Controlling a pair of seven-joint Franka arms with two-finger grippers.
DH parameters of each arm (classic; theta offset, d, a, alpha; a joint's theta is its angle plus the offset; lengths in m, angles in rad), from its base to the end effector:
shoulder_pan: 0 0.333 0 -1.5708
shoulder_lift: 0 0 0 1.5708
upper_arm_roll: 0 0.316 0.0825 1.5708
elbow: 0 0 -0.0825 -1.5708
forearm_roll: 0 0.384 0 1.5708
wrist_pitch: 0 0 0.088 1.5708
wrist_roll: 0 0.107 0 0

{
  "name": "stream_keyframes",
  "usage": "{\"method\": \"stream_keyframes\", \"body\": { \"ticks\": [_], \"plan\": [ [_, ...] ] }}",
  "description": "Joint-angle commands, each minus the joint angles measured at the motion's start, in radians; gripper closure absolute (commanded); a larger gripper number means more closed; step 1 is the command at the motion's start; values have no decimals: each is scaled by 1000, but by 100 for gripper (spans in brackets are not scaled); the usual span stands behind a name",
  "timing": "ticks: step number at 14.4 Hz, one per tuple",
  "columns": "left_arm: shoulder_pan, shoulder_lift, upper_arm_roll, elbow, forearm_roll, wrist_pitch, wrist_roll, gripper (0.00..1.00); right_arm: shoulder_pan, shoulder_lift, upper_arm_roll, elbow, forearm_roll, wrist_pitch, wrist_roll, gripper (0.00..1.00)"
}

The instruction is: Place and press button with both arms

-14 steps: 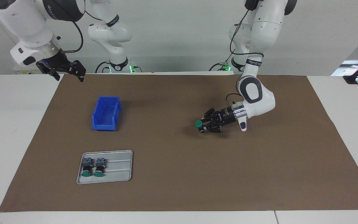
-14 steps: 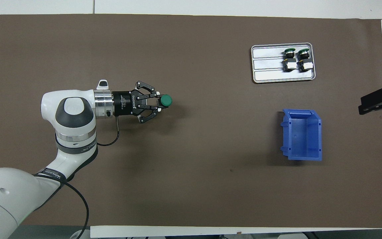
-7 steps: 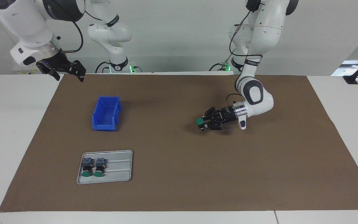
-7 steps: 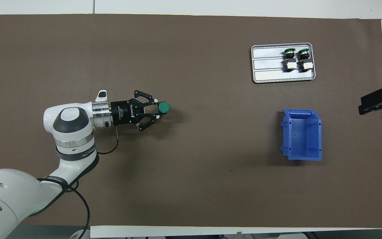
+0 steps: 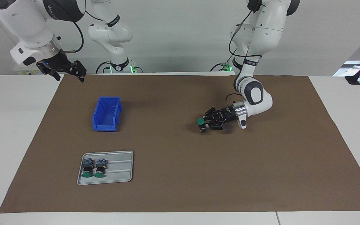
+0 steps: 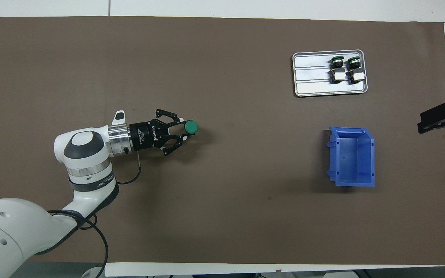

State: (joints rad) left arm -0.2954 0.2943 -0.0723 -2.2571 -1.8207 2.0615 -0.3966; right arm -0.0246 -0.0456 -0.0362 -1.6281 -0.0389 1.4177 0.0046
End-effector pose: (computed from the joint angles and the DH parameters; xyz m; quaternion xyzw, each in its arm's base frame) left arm 0.4809 -0.2405 0.2407 0.5805 0.5375 -0.3629 0.4923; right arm 0.5209 -0.0368 0.6105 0.9959 -0.0339 -0.0828 0.0163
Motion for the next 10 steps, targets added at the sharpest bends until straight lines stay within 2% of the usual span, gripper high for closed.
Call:
{"method": "stream_keyframes", "body": {
  "ticks": [1, 10],
  "plan": [
    [-14, -4, 2, -18, -49, -14, 25, 99, -3, -19, -1, -26, -1, 15, -15, 1],
    [-45, 16, 0, -32, -94, 6, 85, 95, -3, -19, -1, -26, -1, 15, -17, 1]
  ]
}}
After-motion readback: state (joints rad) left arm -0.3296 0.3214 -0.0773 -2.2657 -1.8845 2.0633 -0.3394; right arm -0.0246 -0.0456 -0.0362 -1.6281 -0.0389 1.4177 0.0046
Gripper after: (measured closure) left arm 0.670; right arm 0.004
